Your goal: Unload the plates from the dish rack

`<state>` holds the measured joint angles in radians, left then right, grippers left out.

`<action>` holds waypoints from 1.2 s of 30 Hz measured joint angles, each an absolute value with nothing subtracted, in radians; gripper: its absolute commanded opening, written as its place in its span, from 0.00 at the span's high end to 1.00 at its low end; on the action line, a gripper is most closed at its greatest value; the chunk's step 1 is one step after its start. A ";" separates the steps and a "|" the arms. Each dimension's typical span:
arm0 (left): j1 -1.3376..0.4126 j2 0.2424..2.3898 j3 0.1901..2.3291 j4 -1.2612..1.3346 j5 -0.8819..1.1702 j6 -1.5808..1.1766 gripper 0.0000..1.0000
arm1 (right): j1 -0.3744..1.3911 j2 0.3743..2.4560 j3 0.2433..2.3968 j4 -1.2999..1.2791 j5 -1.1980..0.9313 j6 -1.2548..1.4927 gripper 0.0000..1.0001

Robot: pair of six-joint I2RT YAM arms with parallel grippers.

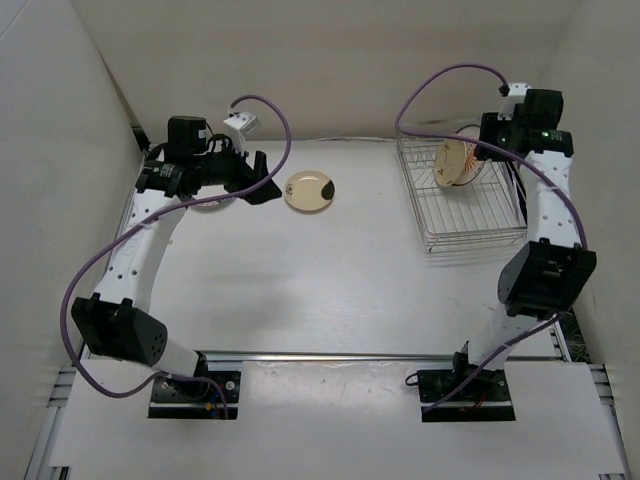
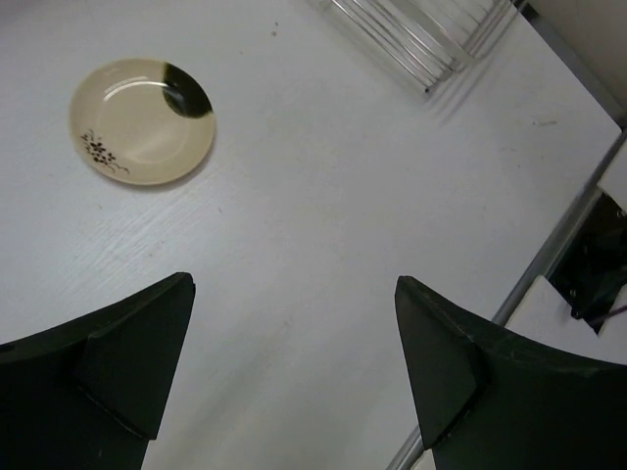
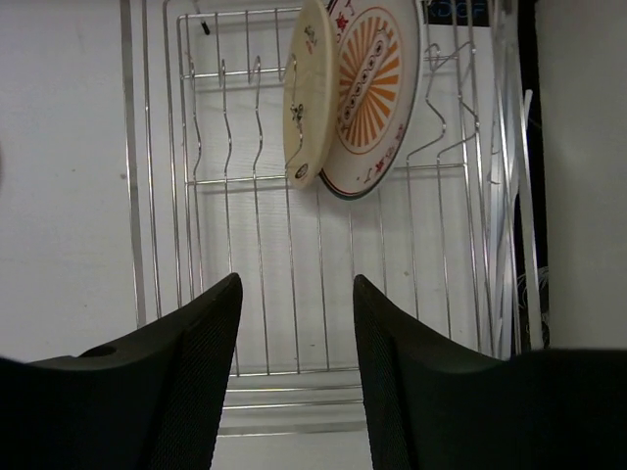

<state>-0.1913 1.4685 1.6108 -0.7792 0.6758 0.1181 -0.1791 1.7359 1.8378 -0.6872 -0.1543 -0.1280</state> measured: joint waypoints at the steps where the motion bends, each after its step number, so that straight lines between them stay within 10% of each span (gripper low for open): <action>1: -0.192 1.470 1.600 -0.793 0.686 0.134 0.06 | -0.166 1.760 1.849 -0.687 -0.151 -0.134 0.48; 27: -0.192 1.683 1.589 -0.883 0.742 0.201 0.05 | -0.124 2.218 2.163 -0.659 -0.070 -0.190 0.53; 36: -0.192 1.698 1.594 -0.884 0.751 0.201 0.05 | -0.119 2.311 2.235 -0.650 -0.071 -0.183 0.86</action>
<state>-0.1921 1.6978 1.5944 -0.8841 0.7506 0.2012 -0.1188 2.3108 2.2353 -0.6498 -0.0708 -0.1829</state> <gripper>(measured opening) 0.951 0.204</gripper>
